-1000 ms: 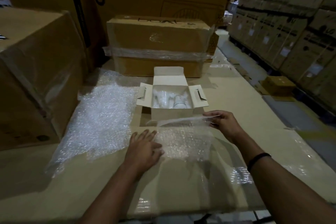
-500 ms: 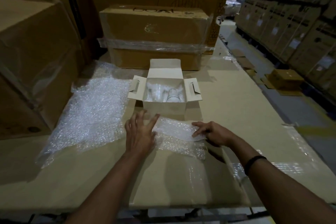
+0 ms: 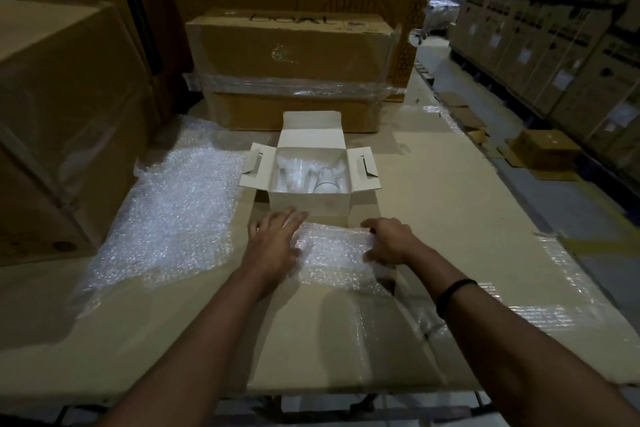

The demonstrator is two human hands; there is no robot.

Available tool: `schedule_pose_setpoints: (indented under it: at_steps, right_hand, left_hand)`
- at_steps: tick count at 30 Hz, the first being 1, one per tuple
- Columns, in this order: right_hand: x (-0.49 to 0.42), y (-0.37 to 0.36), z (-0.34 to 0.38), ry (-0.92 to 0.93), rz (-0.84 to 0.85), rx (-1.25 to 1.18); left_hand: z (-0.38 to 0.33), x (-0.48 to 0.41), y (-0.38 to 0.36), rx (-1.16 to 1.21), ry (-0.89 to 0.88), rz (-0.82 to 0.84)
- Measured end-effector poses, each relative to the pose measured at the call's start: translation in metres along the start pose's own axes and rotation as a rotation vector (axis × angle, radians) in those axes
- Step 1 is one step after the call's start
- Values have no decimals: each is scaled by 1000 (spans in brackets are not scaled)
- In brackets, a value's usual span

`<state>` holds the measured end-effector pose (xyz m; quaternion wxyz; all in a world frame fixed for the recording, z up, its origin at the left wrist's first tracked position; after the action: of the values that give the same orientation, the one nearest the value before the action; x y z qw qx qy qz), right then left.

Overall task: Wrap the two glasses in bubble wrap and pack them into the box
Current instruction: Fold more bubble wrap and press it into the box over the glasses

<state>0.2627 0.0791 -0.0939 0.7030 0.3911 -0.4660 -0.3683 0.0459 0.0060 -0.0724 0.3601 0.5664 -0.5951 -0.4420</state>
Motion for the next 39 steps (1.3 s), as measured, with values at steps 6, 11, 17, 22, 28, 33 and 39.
schedule_pose_setpoints:
  at_steps: [6,11,17,22,28,33,39]
  right_hand:
    - [19,9,19,170,-254,148]
    - [30,1,15,261,-301,220]
    - [40,-4,3,298,-23,103]
    - [36,1,15,224,-14,182]
    - [36,-2,31,172,-89,232]
    - [46,-4,43,250,-268,334]
    - [57,-17,32,253,-169,259]
  left_hand:
    - [2,-20,1,-160,55,82]
    - [-4,-6,-3,-219,-144,-55]
    - [19,17,-14,28,-213,46]
    - [13,15,-11,35,-117,103]
    - [0,20,4,136,-16,49]
    - [1,22,-3,-55,-147,49]
    - [18,32,-8,59,-191,114]
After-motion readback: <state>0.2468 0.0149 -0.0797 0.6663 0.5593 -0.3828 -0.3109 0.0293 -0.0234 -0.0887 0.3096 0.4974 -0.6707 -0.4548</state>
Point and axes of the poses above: each hand's wrist, its own x-axis away from the middle knuckle, its own y-axis out of the back of the hand, z = x × y, the point moved 8 cm from there along -x, towards the middle knuckle, and after that the axes turned 6 degrees about z, right-handed, at the moved point
